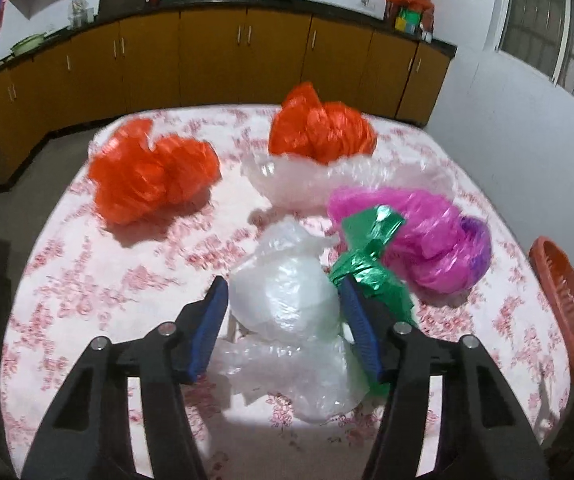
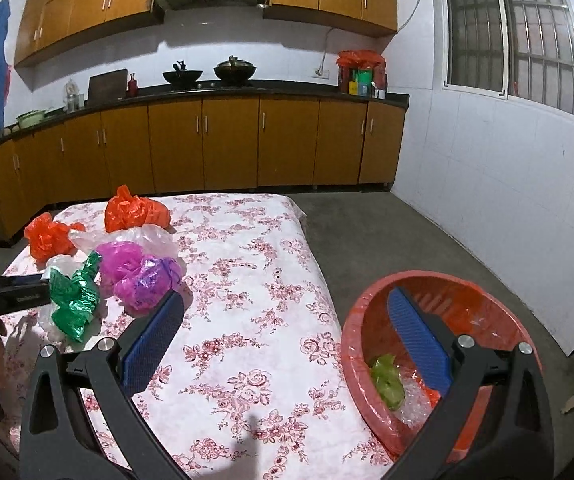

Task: Collect trash
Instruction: 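Grasp the white plastic bag with the left tool while the right tool grasps the green bag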

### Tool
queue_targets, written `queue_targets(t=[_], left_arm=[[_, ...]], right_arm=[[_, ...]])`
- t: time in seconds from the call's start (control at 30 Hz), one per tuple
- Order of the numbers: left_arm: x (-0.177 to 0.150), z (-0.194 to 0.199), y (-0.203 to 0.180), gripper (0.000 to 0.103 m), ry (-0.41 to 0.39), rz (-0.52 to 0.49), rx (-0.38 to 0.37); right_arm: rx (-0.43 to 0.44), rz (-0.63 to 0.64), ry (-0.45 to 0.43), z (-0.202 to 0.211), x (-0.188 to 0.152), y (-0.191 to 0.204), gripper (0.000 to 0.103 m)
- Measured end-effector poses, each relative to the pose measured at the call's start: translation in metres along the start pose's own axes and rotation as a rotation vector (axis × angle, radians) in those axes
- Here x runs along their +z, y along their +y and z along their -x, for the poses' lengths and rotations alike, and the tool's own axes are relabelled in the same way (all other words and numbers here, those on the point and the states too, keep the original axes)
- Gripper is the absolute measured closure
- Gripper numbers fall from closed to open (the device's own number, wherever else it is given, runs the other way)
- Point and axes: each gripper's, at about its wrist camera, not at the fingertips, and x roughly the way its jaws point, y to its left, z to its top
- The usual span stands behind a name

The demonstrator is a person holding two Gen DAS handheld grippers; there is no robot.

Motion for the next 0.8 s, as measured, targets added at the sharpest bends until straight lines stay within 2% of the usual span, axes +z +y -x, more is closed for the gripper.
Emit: queue_targets(t=[0.13,0.2,0.4,0.57,0.8], left_arm=[[-0.001,-0.008,0.002,0.054,0.023,0.017,-0.012],[-0.001,-0.005,0.004,0.060,0.011,0.022,-0.017],[-0.004,0.014,0.013,0.065,-0.046,0.011,0.003],[-0.006,0.043,0.033,0.065,-0.111,0.029,0.040],[-0.007,0.072,0.077,0.065,-0.178,0.100,0.125]], right_arm=[[0.003,0.010,0.005,-0.001,-0.001,0.003,0.002],[0.013,0.015,0.008,-0.003,-0.001,0.006,0.003],[0.070,0.033,0.017,-0.010,0.004,0.024,0.007],[0.174,0.051,0.022,-0.019,0.012,0.058,0.010],[0.336,0.098,0.068,-0.038,0.013,0.124,0.023]])
